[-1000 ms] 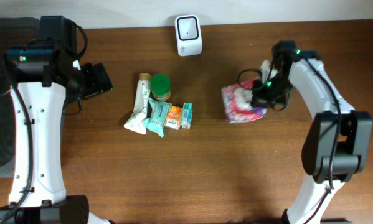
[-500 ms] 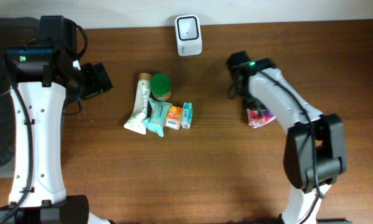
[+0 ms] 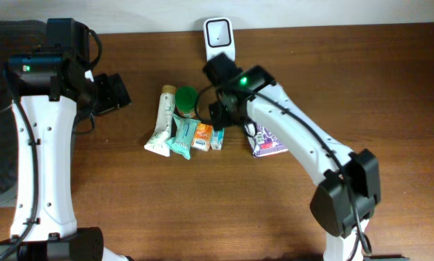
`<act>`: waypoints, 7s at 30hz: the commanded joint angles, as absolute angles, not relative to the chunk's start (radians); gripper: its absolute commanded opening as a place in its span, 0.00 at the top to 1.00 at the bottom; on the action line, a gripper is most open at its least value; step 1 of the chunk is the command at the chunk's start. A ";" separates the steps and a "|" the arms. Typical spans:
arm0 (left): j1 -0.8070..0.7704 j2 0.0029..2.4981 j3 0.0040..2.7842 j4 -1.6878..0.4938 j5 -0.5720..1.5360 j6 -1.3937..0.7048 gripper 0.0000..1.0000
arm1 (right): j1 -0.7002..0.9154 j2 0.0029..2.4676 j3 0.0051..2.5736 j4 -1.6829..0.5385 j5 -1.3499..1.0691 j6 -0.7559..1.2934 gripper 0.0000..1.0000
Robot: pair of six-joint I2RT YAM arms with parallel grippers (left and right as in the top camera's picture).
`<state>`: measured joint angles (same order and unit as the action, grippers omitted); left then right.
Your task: Scan the item barcode
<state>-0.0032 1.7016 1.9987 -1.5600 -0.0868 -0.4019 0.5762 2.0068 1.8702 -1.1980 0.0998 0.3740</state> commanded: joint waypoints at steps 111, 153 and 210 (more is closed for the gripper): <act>-0.001 1.684 1.997 -1.561 -0.095 -0.411 0.01 | 0.036 2.067 1.573 -0.979 -0.500 0.005 0.96; -0.001 1.684 1.997 -1.561 -0.095 -0.411 0.01 | 0.039 1.727 1.579 -0.616 -0.766 -0.023 0.96; -0.001 1.684 1.997 -1.561 -0.095 -0.411 0.01 | 0.234 1.765 1.573 -0.491 -0.625 0.196 0.96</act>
